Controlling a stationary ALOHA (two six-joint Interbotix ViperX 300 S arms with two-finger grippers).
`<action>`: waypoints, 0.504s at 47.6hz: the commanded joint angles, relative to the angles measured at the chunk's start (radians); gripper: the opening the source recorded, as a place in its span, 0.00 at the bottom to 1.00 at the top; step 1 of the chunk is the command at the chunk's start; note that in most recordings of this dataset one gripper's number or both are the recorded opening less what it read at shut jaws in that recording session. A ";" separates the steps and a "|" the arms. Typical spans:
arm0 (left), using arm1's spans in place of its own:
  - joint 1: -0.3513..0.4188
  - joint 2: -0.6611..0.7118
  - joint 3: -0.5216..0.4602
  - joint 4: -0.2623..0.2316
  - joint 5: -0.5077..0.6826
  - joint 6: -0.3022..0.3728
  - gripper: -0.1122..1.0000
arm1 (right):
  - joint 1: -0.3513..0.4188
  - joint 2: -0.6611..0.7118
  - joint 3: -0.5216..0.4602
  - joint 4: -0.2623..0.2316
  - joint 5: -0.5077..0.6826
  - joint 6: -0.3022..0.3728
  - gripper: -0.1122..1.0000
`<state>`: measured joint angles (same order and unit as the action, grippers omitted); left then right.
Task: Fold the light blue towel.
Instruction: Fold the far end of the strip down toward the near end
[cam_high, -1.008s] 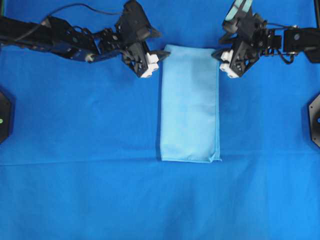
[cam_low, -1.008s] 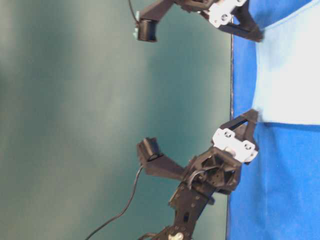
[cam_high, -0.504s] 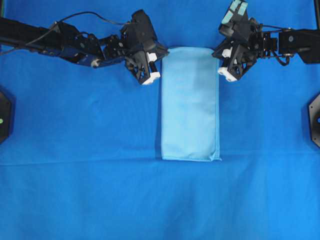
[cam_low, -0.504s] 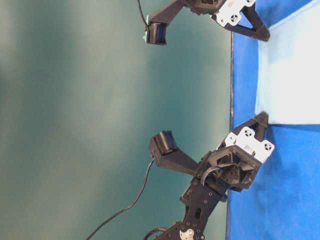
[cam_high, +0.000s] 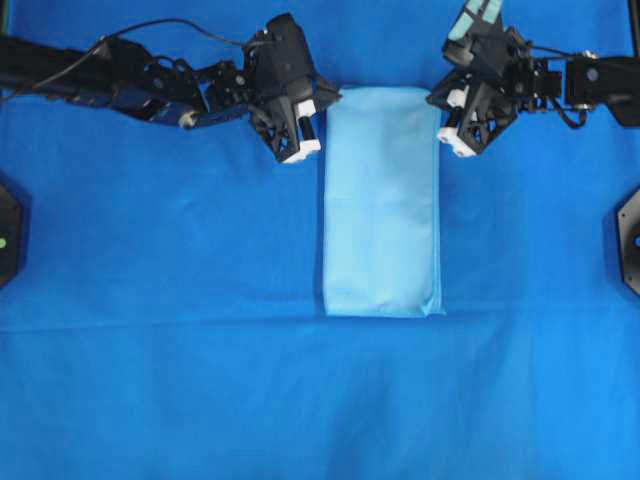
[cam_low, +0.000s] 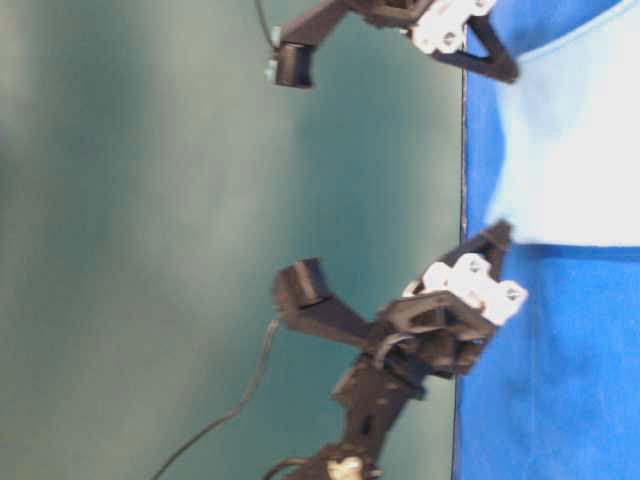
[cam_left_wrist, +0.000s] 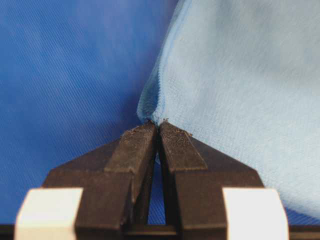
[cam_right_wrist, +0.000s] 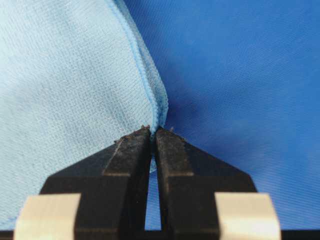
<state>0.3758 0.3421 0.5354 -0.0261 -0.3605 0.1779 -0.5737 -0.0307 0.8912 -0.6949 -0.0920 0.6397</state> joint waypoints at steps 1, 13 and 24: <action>-0.005 -0.077 -0.003 0.002 0.012 0.012 0.11 | 0.012 -0.074 -0.005 0.002 0.023 0.002 0.13; -0.029 -0.143 0.041 0.002 0.012 0.054 0.11 | 0.066 -0.173 0.018 0.005 0.080 0.008 0.13; -0.114 -0.167 0.063 0.002 0.011 0.066 0.11 | 0.144 -0.224 0.052 0.032 0.106 0.029 0.13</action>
<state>0.3022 0.2224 0.5983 -0.0261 -0.3421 0.2408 -0.4617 -0.2178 0.9419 -0.6765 0.0077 0.6627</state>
